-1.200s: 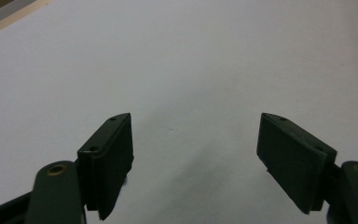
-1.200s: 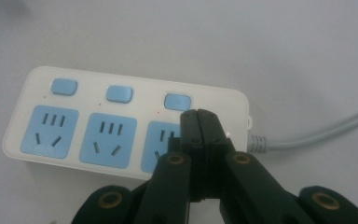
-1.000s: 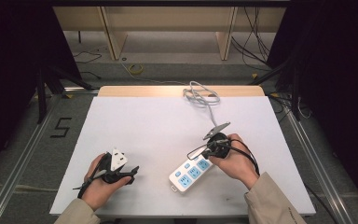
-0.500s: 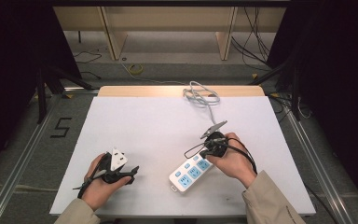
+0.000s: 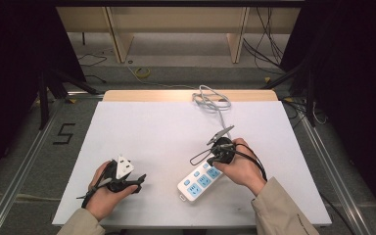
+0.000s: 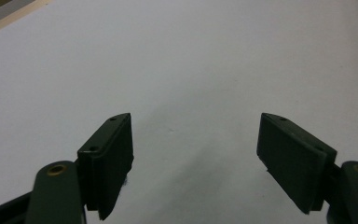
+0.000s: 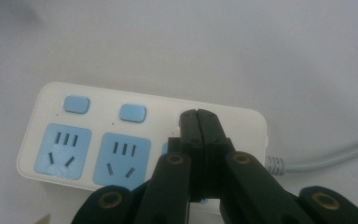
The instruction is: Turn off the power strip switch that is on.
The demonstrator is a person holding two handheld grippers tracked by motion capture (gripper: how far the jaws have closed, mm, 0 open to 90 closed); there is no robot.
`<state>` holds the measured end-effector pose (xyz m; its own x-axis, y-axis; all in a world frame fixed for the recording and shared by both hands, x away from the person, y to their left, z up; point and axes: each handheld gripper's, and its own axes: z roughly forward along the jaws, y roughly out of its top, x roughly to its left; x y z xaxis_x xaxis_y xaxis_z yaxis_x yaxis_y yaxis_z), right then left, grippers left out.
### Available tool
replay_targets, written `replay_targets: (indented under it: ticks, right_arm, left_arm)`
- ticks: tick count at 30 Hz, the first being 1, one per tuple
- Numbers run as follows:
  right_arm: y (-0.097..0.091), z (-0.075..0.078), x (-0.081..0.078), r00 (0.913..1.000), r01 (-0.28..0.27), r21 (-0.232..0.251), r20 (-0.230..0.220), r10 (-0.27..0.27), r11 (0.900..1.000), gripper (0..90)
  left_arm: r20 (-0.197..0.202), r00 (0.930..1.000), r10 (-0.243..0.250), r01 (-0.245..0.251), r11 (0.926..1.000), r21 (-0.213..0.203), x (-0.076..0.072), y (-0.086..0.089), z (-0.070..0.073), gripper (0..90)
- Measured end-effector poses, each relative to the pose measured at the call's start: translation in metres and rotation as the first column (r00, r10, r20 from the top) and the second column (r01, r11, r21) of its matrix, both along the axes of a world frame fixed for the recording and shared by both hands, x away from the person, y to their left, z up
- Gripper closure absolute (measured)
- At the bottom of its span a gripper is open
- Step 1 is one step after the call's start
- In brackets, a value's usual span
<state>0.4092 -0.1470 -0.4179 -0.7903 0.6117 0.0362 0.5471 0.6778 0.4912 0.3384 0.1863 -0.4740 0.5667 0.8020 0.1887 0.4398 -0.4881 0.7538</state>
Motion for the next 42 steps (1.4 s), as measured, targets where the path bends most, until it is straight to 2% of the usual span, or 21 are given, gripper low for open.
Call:
replay_targets:
  ticks: [42]
  right_arm:
    - [0.018,-0.005,0.007,0.9994,-0.017,-0.048,-0.032,0.015,0.9987,90.0]
  left_arm:
    - [-0.001,1.0,-0.004,0.004,0.9999,-0.01,0.0,-0.002,0.0,26.7]
